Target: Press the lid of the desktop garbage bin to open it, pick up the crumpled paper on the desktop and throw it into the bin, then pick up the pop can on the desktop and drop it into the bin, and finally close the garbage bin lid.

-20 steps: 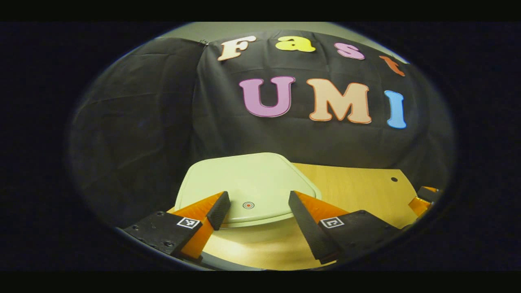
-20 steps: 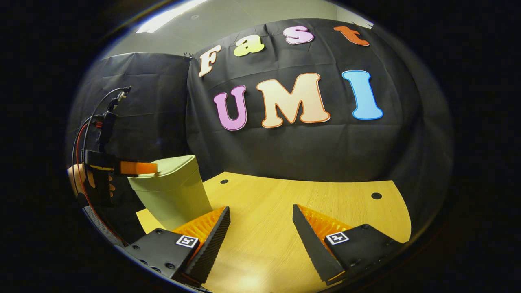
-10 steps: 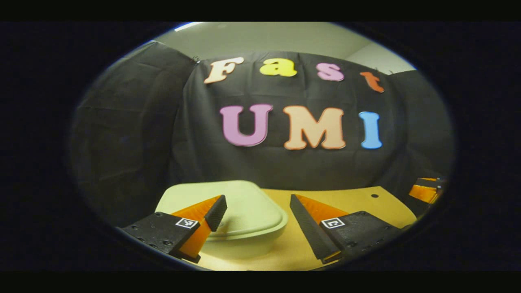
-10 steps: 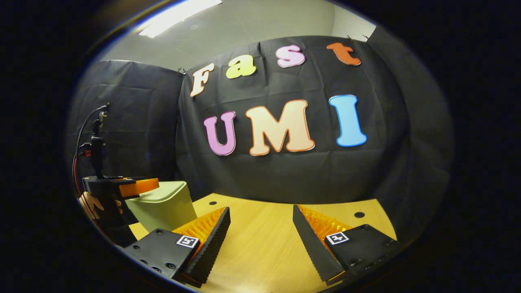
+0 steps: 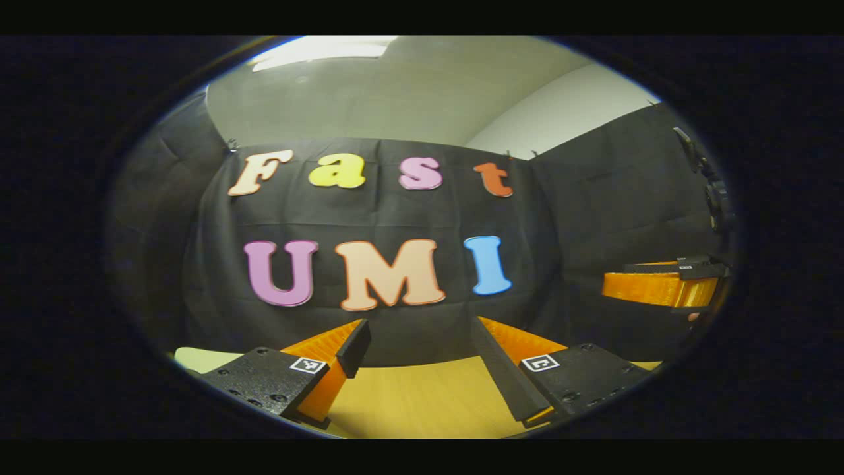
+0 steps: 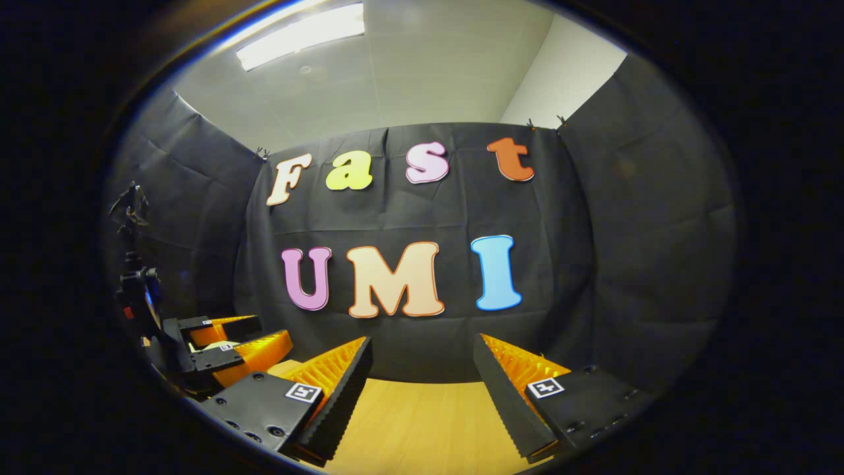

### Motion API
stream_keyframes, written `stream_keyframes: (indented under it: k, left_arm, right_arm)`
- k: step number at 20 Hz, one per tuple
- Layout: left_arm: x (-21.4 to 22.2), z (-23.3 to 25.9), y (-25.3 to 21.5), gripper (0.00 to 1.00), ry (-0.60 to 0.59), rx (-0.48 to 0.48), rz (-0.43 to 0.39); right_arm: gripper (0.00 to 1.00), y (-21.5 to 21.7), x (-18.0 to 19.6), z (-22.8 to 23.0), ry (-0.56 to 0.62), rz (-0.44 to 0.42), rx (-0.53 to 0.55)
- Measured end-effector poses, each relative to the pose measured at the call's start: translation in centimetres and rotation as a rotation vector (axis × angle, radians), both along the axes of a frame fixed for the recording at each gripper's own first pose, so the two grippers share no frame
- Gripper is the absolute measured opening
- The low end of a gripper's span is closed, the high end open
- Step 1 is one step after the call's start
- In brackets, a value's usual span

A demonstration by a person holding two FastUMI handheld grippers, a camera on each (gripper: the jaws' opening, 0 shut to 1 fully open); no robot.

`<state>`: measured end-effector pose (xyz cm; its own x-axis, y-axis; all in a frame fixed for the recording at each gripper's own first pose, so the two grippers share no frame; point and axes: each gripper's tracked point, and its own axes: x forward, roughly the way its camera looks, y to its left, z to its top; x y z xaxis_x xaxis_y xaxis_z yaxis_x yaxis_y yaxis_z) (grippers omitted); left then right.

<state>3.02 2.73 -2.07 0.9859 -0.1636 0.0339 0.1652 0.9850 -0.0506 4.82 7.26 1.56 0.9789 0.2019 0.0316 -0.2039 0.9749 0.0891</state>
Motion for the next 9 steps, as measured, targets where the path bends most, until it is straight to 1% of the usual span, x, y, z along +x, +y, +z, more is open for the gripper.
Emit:
stream_keyframes:
  k: [1,2,3,4,5,7,9]
  left_arm:
    - [0.1,0.1,-0.9,0.94,-0.002,-0.014,-0.024]
    - [0.0,0.3,-1.6,0.91,-0.004,-0.034,-0.037]
    - [0.0,0.7,-2.0,0.94,-0.015,-0.057,-0.049]
    - [-0.1,1.1,-2.4,0.92,-0.026,-0.074,-0.055]
    - [-0.1,1.4,-2.6,0.91,-0.032,-0.074,-0.057]
    - [-0.1,1.5,-2.5,0.93,-0.038,-0.054,-0.056]
    - [0.0,1.6,-2.7,0.91,-0.031,-0.042,-0.064]
  right_arm:
    - [0.97,-0.5,-0.3,0.3,-0.010,-0.016,-0.006]
    - [0.97,-1.0,-0.6,0.5,-0.020,-0.028,-0.007]
    - [0.97,-1.3,-1.0,0.8,-0.026,-0.038,-0.003]
    - [0.97,-1.5,-1.1,0.9,-0.030,-0.041,0.003]
    - [0.97,-1.0,-1.2,0.3,-0.034,-0.044,0.009]
    - [0.97,-1.5,-1.4,0.8,-0.049,-0.048,0.008]
    - [0.97,-1.8,-1.6,1.5,-0.064,-0.048,0.012]
